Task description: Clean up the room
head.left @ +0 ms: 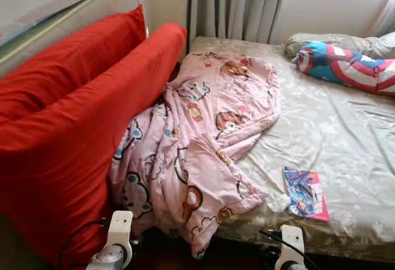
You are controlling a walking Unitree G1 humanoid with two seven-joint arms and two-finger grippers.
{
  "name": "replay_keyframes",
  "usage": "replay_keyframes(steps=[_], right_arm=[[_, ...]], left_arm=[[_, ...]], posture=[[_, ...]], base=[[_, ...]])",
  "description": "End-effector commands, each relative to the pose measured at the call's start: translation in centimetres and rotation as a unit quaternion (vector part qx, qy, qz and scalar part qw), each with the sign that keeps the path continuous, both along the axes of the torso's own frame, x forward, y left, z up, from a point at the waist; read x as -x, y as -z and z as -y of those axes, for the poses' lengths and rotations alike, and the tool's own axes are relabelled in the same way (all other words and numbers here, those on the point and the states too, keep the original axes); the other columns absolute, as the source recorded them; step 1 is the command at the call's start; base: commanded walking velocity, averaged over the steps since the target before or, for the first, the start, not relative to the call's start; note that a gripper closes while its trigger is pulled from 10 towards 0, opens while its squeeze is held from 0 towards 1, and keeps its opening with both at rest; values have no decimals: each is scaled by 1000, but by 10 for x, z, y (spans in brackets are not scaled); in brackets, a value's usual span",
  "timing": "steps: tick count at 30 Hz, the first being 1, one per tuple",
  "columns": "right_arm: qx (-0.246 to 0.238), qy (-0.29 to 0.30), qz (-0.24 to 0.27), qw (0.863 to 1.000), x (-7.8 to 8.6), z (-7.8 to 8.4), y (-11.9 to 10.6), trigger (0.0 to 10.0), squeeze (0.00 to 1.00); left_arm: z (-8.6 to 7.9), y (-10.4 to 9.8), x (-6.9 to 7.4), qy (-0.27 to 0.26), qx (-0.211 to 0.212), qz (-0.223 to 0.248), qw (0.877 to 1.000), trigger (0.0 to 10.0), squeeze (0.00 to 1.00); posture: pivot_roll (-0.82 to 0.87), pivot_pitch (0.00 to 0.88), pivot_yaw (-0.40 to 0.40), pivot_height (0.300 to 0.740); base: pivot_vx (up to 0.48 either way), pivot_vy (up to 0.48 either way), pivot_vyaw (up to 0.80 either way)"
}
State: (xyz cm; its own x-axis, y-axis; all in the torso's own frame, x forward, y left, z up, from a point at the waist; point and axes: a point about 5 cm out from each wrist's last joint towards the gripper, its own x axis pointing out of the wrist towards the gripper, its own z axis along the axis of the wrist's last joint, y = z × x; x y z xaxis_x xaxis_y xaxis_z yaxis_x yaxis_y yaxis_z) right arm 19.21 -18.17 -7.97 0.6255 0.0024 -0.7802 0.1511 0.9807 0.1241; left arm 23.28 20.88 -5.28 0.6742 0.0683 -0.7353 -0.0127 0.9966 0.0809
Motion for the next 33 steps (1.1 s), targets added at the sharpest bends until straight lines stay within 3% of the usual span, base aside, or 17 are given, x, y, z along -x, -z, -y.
replay_keyframes(steps=[1, 13, 33], right_arm=[[-3, 6, 3, 1000, -1, 1, -1, 10000, 0], [-3, 7, 5, 1000, -1, 0, -1, 10000, 0], [6, -11, 23, 1000, -5, 0, -4, 10000, 0]], left_arm=[[0, 3, 4, 7, -2, -9, 1000, 10000, 0], [0, 3, 4, 6, -3, -8, 1000, 10000, 0], [-1, 2, 4, 5, -2, -8, 1000, 10000, 0]], posture=[[-28, 0, -37, 740], [-27, 0, -35, 740], [-28, 0, -31, 740]], base=[[292, 0, -681], [291, 0, -748], [88, 0, 80]])
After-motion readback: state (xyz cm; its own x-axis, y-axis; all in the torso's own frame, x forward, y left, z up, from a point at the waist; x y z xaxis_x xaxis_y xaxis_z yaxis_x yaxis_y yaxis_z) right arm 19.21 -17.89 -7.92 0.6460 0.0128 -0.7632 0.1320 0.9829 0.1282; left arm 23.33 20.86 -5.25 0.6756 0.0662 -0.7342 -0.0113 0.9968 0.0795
